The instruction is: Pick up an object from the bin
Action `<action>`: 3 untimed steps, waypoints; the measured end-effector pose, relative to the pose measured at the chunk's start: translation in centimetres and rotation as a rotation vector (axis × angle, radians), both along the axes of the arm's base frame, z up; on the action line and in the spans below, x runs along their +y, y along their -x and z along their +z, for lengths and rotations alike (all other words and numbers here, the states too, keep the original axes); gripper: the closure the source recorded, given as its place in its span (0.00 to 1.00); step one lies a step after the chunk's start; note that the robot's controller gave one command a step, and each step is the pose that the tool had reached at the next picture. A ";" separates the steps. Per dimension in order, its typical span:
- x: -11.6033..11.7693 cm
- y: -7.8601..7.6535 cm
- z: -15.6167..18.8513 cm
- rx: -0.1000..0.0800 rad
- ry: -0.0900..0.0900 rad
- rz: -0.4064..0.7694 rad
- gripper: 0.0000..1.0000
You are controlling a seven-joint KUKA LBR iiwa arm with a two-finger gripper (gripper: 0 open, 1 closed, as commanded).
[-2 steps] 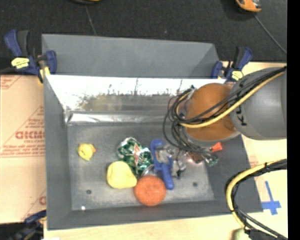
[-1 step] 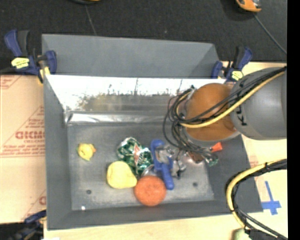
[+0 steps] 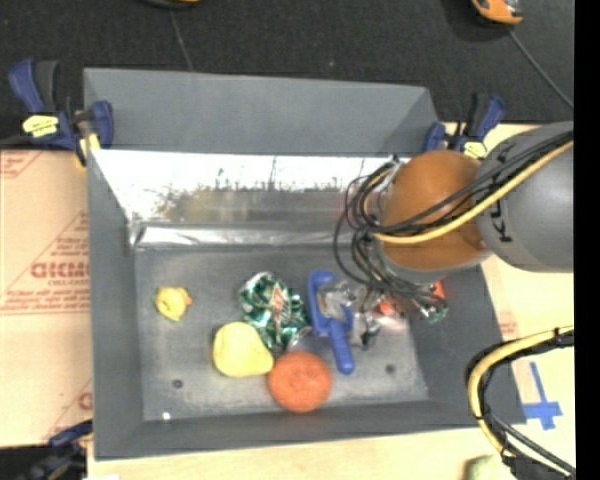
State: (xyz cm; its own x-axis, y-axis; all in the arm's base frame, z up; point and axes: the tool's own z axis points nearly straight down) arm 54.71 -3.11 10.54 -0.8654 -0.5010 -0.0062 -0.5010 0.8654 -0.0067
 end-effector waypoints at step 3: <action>-0.1 -0.2 7.5 -0.005 0.000 -0.005 1.00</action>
Offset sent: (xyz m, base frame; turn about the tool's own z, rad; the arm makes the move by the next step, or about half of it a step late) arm 0.0015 -0.0003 0.0545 0.0018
